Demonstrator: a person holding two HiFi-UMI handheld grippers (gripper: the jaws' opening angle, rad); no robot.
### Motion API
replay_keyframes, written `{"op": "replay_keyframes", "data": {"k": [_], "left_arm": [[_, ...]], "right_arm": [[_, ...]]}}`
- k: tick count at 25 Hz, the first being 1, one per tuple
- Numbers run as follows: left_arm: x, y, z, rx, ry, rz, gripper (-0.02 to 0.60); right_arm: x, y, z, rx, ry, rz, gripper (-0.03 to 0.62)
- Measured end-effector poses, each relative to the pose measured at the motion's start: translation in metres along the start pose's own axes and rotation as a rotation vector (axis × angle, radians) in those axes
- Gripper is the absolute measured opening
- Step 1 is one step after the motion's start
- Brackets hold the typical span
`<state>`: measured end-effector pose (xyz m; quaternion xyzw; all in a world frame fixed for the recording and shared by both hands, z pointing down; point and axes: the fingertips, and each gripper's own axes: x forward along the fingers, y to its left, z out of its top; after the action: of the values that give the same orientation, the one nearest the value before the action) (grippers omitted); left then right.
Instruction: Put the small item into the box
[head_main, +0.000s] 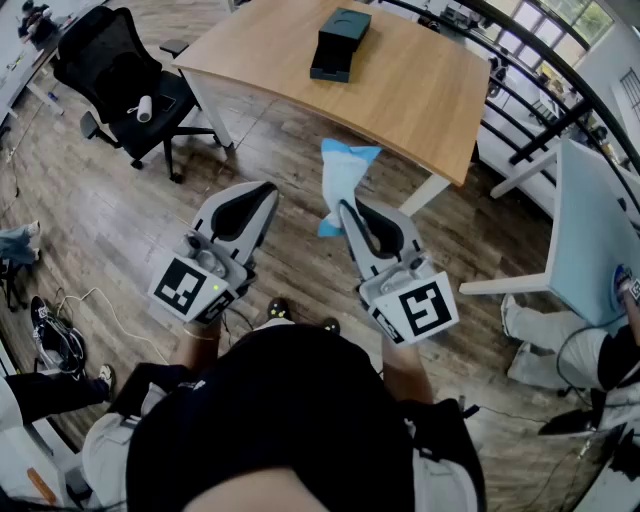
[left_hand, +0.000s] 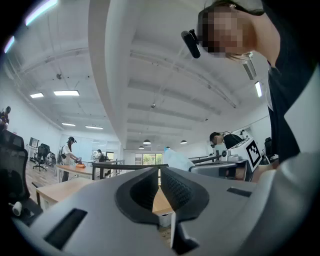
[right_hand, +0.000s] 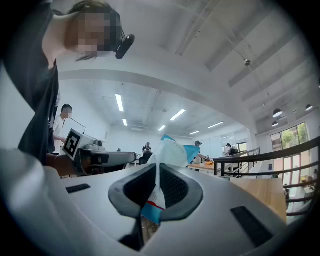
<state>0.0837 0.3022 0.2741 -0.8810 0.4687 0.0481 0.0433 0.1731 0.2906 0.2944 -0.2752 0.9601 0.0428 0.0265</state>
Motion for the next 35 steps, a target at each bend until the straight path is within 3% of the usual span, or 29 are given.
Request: {"op": "replay_keyframes", "data": {"k": [5,22,30,35], "left_arm": [[0.004,-0.020,0.005,-0.017,-0.029,-0.019,0.021],[0.012,-0.063,-0.001,0.046,0.036,0.070,0.021],[0.001,-0.061,-0.010,0.038,0.070,0.100,0.021],[0.015,-0.048,-0.016,0.037,0.060,0.067,0.021]], "right_arm": [[-0.014,-0.002,0.004,0.050,-0.032,-0.013,0.034],[-0.062,-0.015,0.004,0.084,-0.066,0.041,0.034],[-0.062,-0.012,-0.008,0.096,-0.046,0.068,0.034],[-0.054,-0.023,-0.010,0.091,-0.045,0.029,0.034]]}}
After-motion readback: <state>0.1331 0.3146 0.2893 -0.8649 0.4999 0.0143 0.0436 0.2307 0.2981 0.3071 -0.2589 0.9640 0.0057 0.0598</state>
